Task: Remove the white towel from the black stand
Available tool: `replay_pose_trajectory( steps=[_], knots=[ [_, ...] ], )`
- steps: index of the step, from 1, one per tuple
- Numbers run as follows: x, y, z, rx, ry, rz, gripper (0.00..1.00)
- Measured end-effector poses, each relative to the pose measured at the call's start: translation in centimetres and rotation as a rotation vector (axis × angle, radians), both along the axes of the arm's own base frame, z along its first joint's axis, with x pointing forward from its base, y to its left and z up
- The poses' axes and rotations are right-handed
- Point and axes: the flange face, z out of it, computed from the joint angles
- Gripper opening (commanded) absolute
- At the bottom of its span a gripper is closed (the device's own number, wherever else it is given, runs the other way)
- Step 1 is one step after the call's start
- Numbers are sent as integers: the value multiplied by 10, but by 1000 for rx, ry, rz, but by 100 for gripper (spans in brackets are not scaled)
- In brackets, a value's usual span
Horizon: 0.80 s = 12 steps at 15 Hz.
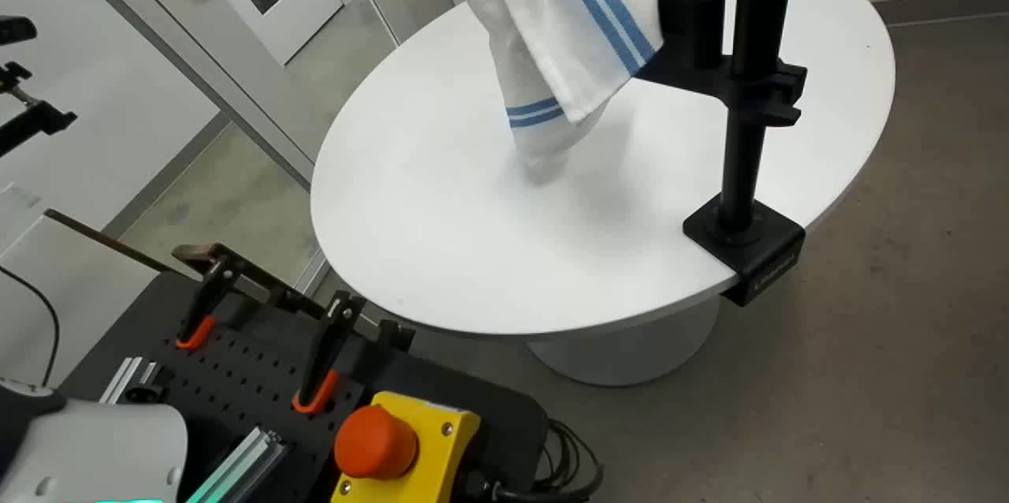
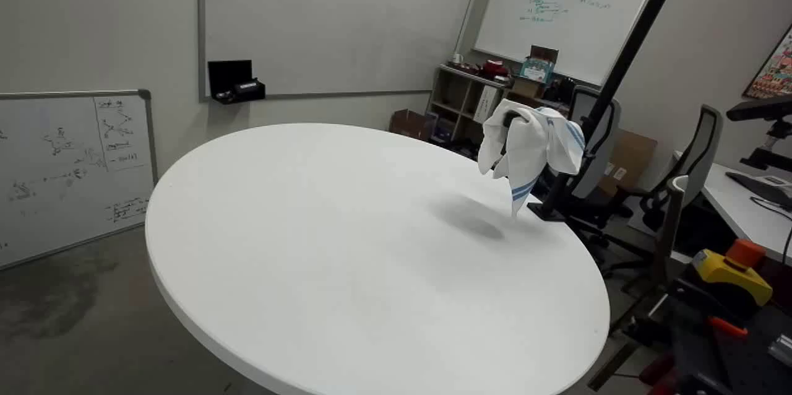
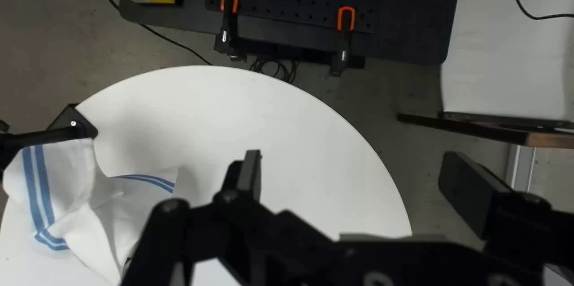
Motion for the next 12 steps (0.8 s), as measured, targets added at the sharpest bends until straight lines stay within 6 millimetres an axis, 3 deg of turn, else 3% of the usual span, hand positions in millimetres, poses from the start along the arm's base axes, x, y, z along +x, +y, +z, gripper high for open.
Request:
replay_pose_trajectory(
  steps=[7, 12],
  knots=[
    [3, -5, -1, -2, -5, -34, 100],
    [24, -31, -6, -6, -66, -184, 100]
  ],
)
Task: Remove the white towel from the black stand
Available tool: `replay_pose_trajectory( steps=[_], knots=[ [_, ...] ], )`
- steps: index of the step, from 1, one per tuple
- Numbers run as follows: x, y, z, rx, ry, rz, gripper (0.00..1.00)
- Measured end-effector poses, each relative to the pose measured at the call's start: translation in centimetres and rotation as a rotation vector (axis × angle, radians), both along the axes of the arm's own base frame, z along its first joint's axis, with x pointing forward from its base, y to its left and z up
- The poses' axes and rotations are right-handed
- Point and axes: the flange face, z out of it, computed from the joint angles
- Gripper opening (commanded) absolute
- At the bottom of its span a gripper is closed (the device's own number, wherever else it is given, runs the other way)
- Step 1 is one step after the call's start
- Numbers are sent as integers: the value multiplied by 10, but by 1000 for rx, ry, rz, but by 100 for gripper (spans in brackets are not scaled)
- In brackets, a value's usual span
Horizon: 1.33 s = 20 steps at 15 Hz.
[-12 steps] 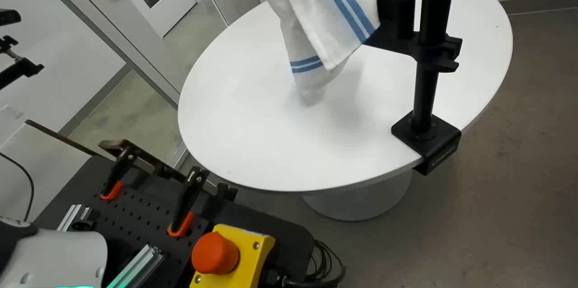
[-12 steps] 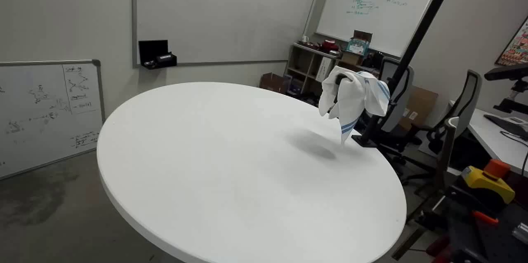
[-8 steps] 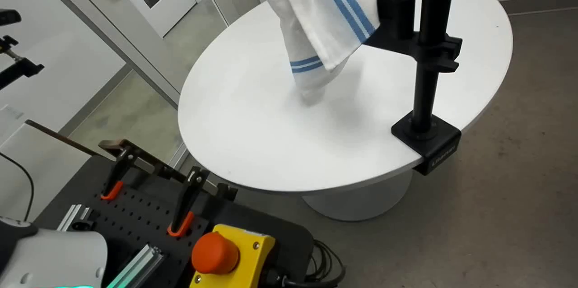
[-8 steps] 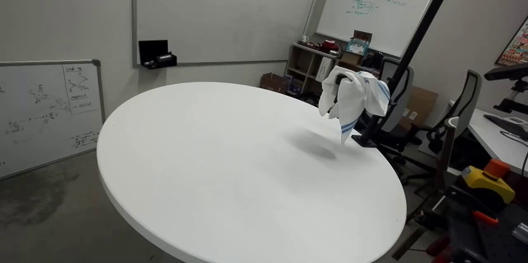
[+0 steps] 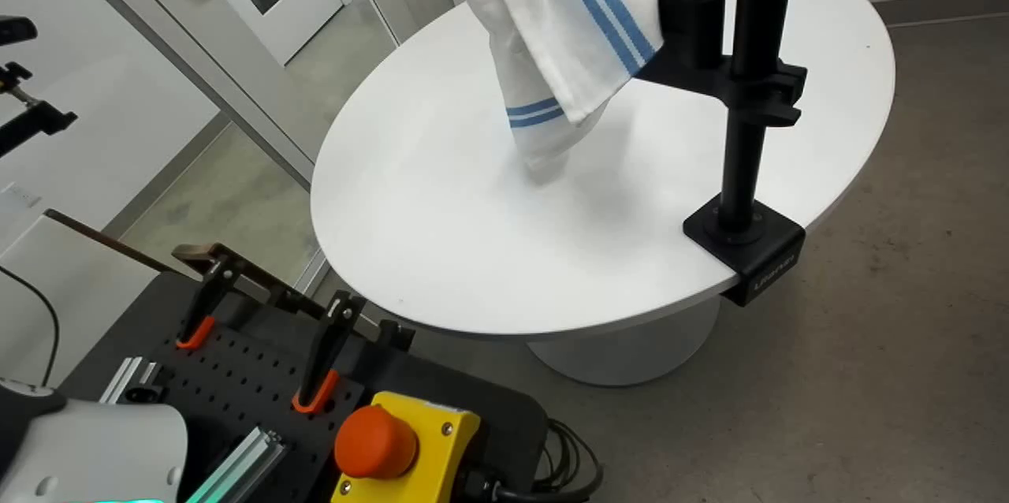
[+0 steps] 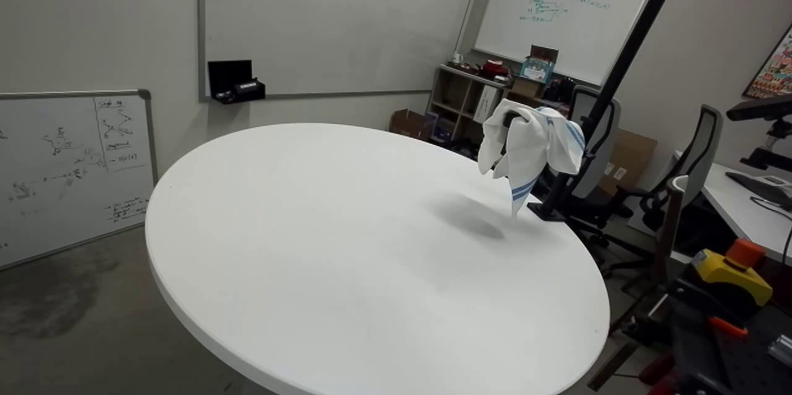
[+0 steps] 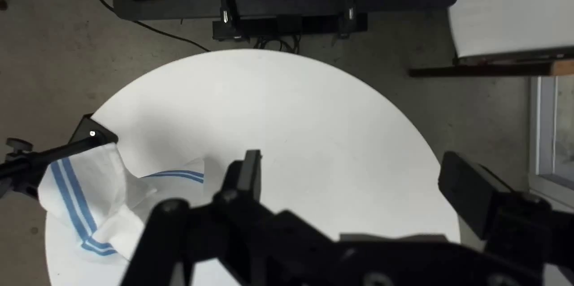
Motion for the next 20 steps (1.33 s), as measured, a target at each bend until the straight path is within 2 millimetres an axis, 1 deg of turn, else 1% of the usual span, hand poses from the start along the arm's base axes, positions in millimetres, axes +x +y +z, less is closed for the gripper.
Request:
replay_pose_trajectory(
  steps=[2, 5, 9, 12, 14, 18, 20],
  knots=[
    [11, -18, -3, -3, -33, -93, 100],
    [28, -52, -9, -10, -89, -248, 100],
    [52, -97, -23, -67, -194, -423, 100],
    [67, -124, -42, -124, -243, -547, 100],
    [74, -140, -58, -152, -241, -622, 100],
    [80, -167, -94, -200, -181, -763, 100],
    [82, -181, -109, -230, -156, -837, 100]
  ],
)
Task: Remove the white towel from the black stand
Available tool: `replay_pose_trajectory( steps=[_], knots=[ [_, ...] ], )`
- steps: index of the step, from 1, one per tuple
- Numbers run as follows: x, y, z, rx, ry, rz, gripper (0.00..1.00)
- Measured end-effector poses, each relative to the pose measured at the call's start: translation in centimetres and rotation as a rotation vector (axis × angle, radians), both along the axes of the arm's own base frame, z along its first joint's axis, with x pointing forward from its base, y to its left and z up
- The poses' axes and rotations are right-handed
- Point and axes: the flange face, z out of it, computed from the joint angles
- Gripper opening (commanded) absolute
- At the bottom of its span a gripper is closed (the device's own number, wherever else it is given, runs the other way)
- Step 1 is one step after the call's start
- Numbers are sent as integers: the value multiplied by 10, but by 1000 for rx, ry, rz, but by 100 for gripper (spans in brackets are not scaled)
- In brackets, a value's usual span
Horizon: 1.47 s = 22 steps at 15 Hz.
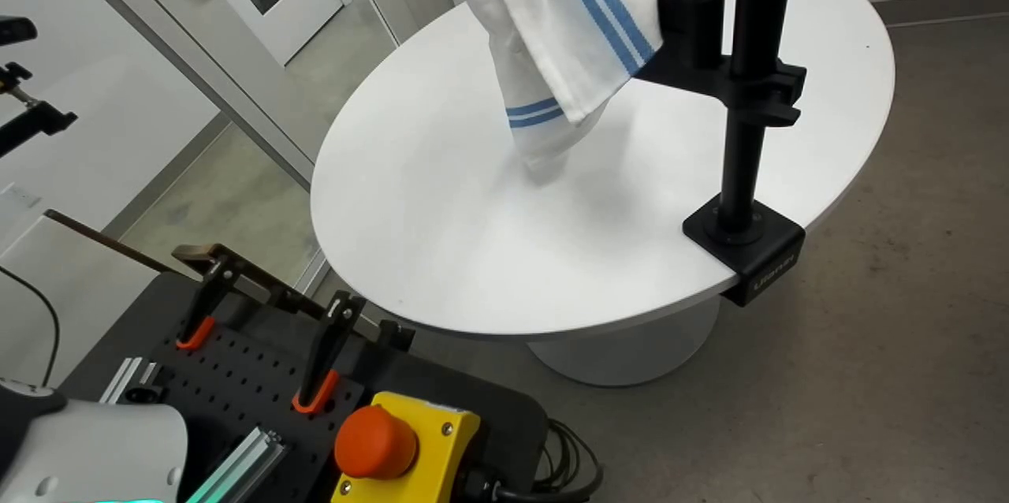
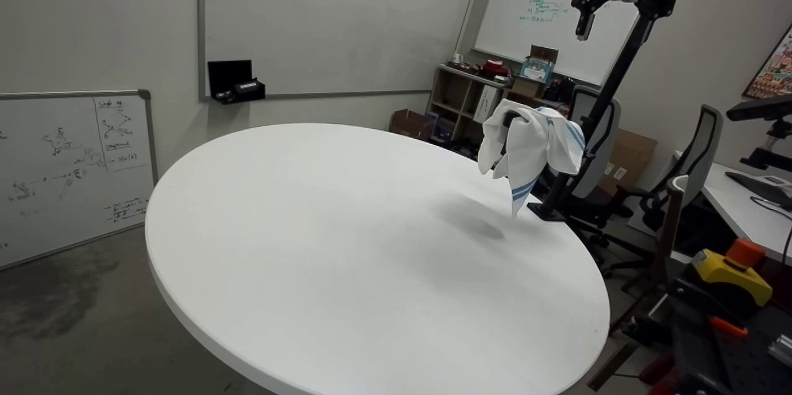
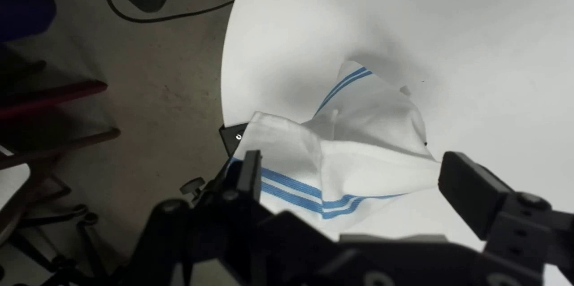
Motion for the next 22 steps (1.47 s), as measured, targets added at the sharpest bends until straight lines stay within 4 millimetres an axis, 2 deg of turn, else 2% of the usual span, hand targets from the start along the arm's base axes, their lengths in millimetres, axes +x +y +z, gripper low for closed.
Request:
replay_pose_trajectory(
  steps=[6, 10, 13, 18, 22],
  knots=[
    [6, -41, -31, -50, -1, -148, 100],
    [14, -55, -47, -86, -43, -175, 100],
    [26, -56, -59, -113, -92, -196, 100],
    [46, -46, -80, -137, -157, -235, 100],
    [49, -50, -95, -155, -152, -281, 100]
  ],
)
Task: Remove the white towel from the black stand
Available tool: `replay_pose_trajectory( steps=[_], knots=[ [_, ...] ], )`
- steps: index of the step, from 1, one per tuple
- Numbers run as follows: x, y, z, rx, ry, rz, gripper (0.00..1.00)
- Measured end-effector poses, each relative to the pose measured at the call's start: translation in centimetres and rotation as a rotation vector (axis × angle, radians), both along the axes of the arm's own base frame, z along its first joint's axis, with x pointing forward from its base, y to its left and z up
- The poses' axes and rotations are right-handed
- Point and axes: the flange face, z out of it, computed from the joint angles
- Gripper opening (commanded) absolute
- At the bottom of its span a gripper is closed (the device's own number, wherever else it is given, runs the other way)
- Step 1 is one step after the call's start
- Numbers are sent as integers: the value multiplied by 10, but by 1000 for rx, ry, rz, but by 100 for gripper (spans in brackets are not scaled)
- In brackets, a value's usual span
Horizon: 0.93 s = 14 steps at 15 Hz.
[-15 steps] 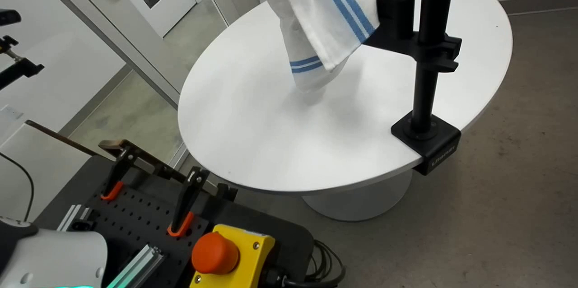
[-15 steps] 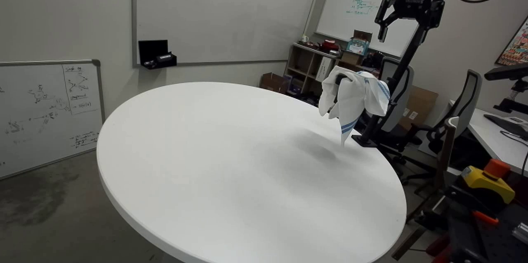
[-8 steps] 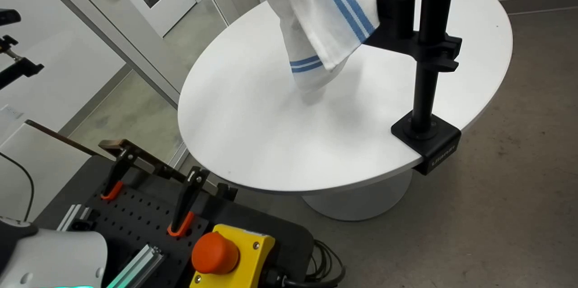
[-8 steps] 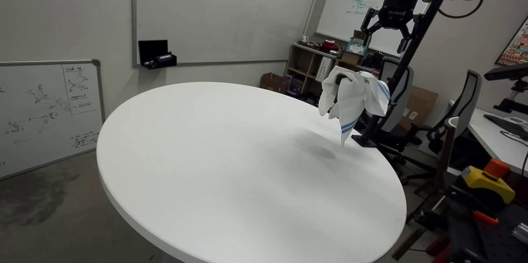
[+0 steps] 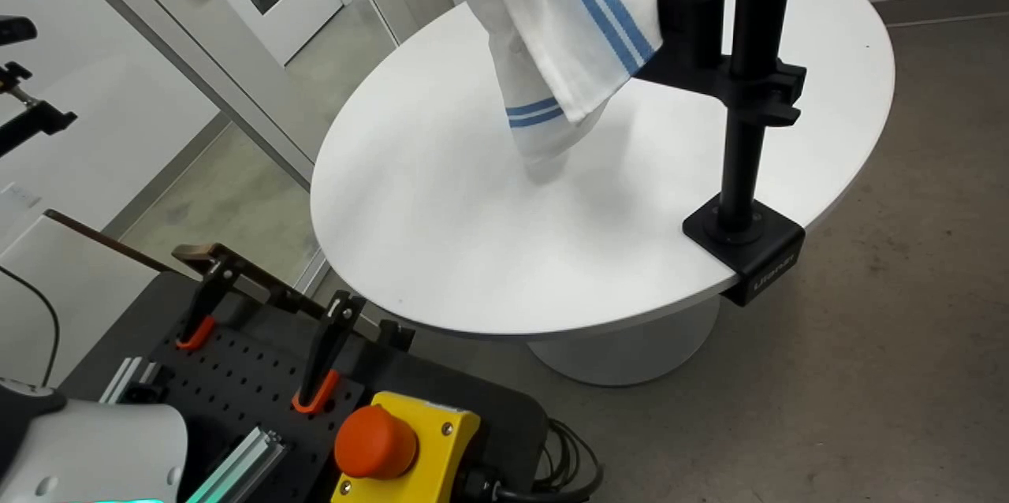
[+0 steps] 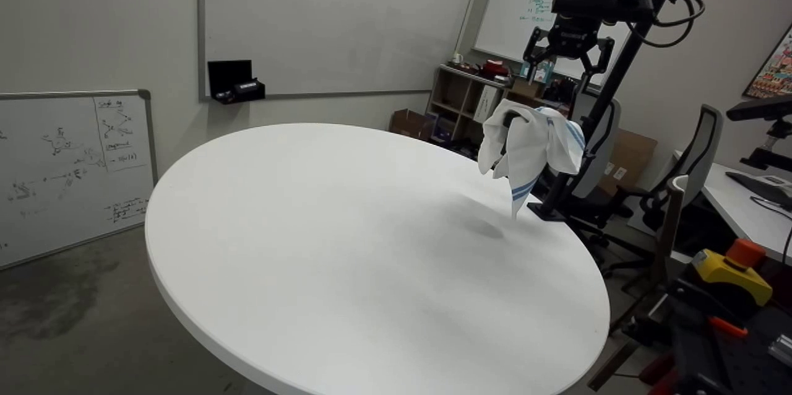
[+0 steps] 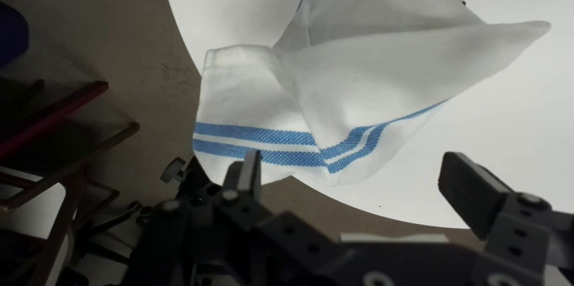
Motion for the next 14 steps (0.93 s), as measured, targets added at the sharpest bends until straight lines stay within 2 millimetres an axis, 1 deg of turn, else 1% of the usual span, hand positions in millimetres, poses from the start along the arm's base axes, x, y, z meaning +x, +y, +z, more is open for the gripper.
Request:
replay_pose_trajectory(
  steps=[4, 7, 14],
  knots=[
    [-6, -14, -12, -20, 24, -34, 100],
    [-7, -18, -19, -33, 38, -42, 100],
    [-2, -8, -36, -45, 65, -23, 100]
  ],
)
